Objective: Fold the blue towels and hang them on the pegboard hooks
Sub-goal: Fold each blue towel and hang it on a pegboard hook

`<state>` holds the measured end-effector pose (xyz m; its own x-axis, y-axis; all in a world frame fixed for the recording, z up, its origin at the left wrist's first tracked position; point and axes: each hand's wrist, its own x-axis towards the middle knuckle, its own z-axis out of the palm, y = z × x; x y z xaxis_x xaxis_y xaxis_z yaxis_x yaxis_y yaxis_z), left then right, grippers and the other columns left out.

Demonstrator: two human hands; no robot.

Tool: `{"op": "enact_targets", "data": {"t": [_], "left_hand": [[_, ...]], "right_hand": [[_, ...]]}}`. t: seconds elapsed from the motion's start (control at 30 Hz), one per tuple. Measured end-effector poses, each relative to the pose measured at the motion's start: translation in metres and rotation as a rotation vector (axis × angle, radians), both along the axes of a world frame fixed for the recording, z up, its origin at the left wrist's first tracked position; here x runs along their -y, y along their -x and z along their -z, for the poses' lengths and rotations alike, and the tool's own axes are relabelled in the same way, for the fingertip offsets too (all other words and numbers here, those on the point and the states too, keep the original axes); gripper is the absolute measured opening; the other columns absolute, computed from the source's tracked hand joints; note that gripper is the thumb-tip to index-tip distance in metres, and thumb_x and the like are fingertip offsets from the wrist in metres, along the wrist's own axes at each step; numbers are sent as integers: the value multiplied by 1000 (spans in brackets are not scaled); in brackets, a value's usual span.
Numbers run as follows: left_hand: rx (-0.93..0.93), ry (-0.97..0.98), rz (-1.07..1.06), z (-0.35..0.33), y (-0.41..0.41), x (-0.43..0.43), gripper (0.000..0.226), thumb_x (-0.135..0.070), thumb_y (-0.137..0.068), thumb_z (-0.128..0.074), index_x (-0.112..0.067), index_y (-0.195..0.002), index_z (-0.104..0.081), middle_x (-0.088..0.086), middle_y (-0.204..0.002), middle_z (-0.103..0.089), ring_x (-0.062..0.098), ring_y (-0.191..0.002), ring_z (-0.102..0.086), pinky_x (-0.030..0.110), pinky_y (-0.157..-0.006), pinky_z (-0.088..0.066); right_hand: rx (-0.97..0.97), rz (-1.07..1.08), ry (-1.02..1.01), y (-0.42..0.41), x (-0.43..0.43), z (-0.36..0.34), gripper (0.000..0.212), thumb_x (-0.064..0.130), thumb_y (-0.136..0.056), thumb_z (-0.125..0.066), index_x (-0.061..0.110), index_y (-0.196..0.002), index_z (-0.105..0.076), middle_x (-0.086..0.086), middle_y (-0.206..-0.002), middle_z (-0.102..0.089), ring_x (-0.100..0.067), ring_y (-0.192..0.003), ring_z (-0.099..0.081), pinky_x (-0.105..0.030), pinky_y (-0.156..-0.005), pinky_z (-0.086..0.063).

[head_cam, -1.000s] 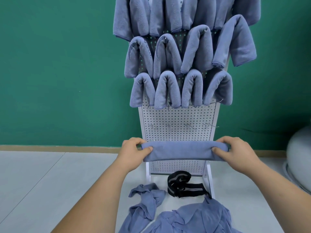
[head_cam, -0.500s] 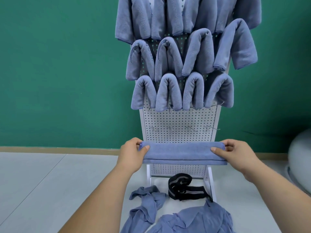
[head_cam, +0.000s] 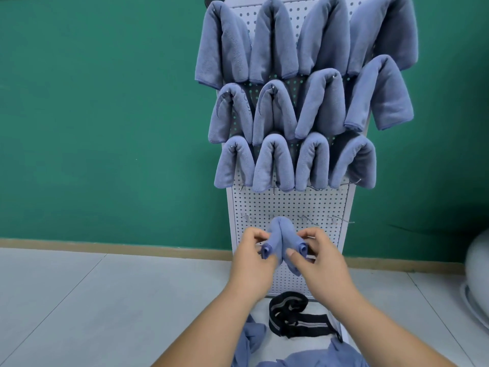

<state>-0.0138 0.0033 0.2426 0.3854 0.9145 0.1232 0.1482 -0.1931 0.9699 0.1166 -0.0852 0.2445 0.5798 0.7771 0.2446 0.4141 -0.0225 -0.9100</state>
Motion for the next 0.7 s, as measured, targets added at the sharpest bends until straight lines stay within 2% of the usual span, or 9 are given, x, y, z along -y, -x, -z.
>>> {"op": "enact_targets", "data": {"t": [0.07,0.13,0.2,0.3,0.37,0.43,0.53,0.6,0.7], "left_hand": [[67,108,31,-4,0,3,37,1,-87,-64,-28,-109,-56,-3,-98,-68,12,-74,-65,37,-69,-58],[103,183,37,-8,3,0,39,0,-91,-58,-24,-123,-54,-6,-111,-66,-4,-67,-64,16,-63,-53],[118,214,20,-6,9,-8,43,-3,-96,-55,-24,-133,-52,-5,-113,-66,-3,-72,-64,13,-66,-50],[82,203,56,-1,17,-18,35,-1,-97,-51,-26,-119,-62,-3,-79,-55,16,-75,-51,22,-70,-44],[53,160,81,1,19,-21,22,1,-92,-53,-11,-103,-68,-2,-71,-51,17,-71,-45,22,-64,-40],[92,109,71,4,18,-27,23,-9,-88,-62,-15,-108,-73,5,-89,-66,14,-78,-62,24,-69,-53],[149,38,10,12,18,-37,39,-16,-94,-69,-41,-124,-70,-3,-129,-61,11,-112,-69,36,-92,-62],[189,6,-23,12,21,-42,47,-15,-97,-67,-49,-129,-65,-8,-131,-67,15,-115,-71,42,-94,-62],[221,-104,-103,2,28,-49,52,-2,-101,-58,-41,-136,-63,-13,-124,-74,9,-113,-71,32,-94,-61]], "right_hand": [[-80,-38,-29,7,-6,3,31,20,-95,-74,36,-114,-56,15,-108,-75,0,-87,-71,-28,-78,-58],[-149,-47,-45,12,-11,3,25,20,-101,-67,33,-119,-55,17,-120,-70,11,-96,-66,-12,-75,-51],[-189,-54,-38,14,-16,3,22,20,-105,-60,33,-122,-55,15,-119,-68,10,-100,-65,-5,-70,-47],[-178,-86,16,18,-25,7,29,25,-107,-56,37,-133,-55,15,-122,-65,6,-104,-62,-12,-72,-45],[-169,-102,31,24,-34,12,37,27,-106,-58,32,-143,-57,10,-133,-62,4,-111,-62,-15,-82,-45],[-152,-101,8,29,-47,17,42,28,-105,-61,30,-146,-56,5,-139,-60,0,-115,-64,-15,-82,-49],[-92,-93,-43,41,-63,19,43,29,-102,-66,32,-144,-57,16,-132,-65,10,-110,-63,-7,-78,-52],[-31,-73,-80,48,-73,17,44,29,-100,-70,32,-142,-59,23,-125,-68,14,-106,-64,-16,-87,-57],[61,-14,-134,55,-91,4,43,26,-100,-70,35,-140,-60,25,-121,-70,13,-105,-64,-23,-91,-57]]}}
